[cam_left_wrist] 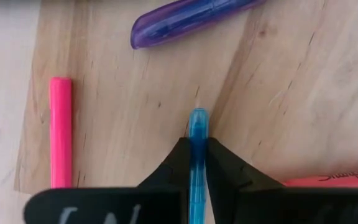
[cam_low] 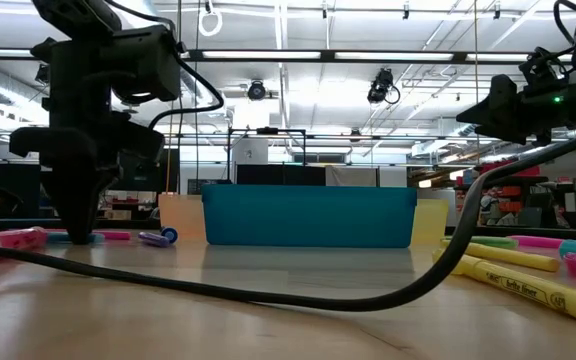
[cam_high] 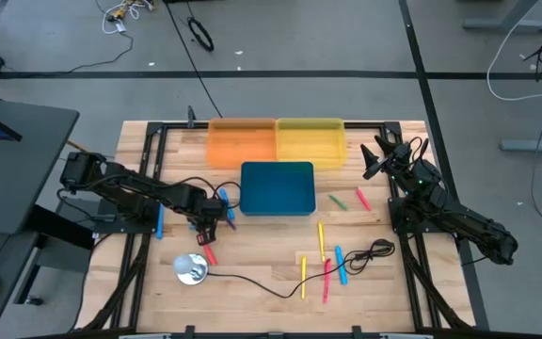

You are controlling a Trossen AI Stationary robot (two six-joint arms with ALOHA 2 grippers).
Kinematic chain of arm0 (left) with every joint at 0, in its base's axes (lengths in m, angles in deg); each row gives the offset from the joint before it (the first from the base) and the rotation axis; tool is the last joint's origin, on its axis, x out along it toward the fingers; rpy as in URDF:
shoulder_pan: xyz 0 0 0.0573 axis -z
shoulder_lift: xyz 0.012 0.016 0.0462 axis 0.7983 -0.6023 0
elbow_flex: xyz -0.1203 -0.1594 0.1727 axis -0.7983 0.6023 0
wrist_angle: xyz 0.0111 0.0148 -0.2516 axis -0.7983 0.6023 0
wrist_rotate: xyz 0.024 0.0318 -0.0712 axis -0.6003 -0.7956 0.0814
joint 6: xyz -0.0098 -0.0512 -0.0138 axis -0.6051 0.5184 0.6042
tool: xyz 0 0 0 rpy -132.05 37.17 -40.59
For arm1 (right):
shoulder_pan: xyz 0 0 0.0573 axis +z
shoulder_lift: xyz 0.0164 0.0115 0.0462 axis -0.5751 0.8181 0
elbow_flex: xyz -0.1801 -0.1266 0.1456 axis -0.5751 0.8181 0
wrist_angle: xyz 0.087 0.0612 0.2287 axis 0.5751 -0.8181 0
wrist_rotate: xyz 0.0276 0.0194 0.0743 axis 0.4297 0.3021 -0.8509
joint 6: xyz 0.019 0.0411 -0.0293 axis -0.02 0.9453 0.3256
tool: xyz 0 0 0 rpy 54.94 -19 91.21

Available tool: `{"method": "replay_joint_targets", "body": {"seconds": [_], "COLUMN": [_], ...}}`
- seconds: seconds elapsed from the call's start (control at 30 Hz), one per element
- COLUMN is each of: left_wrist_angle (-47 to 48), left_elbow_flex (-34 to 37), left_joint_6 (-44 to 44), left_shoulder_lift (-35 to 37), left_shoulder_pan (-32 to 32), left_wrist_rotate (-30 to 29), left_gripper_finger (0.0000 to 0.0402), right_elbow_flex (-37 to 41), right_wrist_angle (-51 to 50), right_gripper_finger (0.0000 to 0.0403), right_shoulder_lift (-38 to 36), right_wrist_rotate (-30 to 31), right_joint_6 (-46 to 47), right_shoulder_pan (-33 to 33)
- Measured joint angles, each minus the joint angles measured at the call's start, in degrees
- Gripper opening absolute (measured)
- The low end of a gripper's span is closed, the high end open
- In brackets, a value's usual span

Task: Pick & Place Markers
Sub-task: Put the small blue highlighter into the orange transparent bin

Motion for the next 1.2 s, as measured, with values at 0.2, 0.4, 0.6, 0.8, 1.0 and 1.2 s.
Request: {"method": "replay_joint_targets", "body": {"seconds": [0.2,0.4,0.6,0.8,1.0,1.2], "left_wrist_angle": [4.3,8.9,16.0,23.4,30.6,36.9], "left_elbow_flex": [-3.4,-7.5,-13.5,-21.4,-28.6,-32.6], "left_joint_6": [1.4,2.1,3.4,4.8,8.7,15.3], "left_shoulder_lift": [2.3,5.3,7.1,7.1,7.1,7.1], "left_shoulder_pan": [-1.4,-3.4,-6.1,-8.2,-9.4,-9.3], "left_wrist_rotate": [0.1,2.2,4.3,4.2,3.2,3.2], "left_gripper_finger": [0.0028,0.0028,0.0028,0.0028,0.0028,0.0028], "right_elbow_flex": [0.0,0.0,0.0,0.0,0.0,0.0], "right_wrist_angle": [0.0,0.0,0.0,0.0,0.0,0.0], "right_gripper_finger": [0.0314,0.0314,0.0314,0.0314,0.0314,0.0314], "right_shoulder_lift": [0.0,0.0,0.0,0.0,0.0,0.0], "right_wrist_rotate": [0.0,0.0,0.0,0.0,0.0,0.0], "right_joint_6": [0.0,0.0,0.0,0.0,0.0,0.0], "right_shoulder_pan": [0.0,0.0,0.0,0.0,0.0,0.0]}}
